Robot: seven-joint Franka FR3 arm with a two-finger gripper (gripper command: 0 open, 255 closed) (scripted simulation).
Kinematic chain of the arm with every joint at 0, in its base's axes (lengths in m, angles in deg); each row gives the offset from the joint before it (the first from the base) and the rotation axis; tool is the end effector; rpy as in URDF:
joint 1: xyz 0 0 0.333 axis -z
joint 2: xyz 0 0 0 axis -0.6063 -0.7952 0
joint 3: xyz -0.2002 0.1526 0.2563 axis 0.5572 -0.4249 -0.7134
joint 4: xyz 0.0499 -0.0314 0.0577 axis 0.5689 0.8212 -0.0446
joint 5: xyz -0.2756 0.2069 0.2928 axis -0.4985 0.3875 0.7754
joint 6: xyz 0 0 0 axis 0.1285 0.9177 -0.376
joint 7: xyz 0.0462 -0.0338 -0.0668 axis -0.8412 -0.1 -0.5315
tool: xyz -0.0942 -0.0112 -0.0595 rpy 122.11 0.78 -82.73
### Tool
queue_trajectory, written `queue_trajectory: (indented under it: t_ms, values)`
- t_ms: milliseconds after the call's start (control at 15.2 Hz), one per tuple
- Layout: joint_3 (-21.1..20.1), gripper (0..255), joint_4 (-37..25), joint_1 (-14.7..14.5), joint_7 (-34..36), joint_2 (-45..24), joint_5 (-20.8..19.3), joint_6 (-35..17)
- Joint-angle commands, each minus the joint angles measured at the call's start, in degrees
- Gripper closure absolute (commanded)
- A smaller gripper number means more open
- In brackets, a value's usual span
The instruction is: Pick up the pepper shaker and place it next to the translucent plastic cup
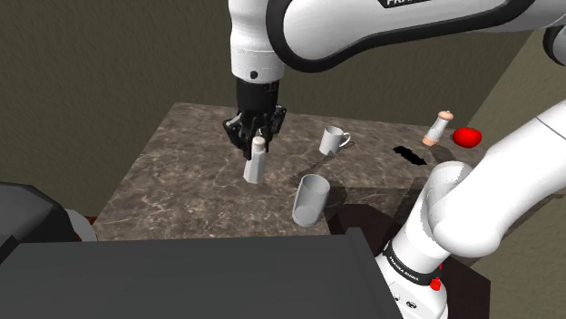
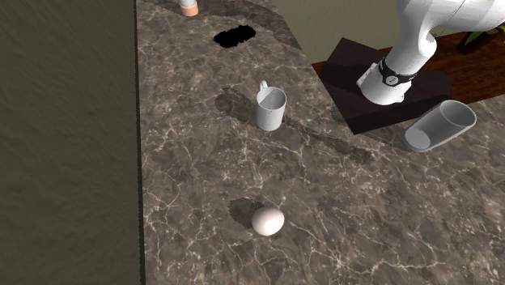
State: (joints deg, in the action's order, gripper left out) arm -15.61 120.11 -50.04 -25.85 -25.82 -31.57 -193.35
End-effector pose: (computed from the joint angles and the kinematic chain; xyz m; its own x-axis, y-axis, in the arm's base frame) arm 0.4178 0.2770 0.5261 0.9940 -0.1077 0.0183 -0.1090 -0.9891 0.0991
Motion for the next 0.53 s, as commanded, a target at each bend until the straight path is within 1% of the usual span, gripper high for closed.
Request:
queue_trajectory:
  t_ms: [0, 462]
  values:
    - [-0.17, 255, 1.17, -0.03, 0.23, -0.38, -0.05, -1.56]
    - [-0.64, 255, 5.51, -0.07, 0.85, -1.60, -0.27, -7.05]
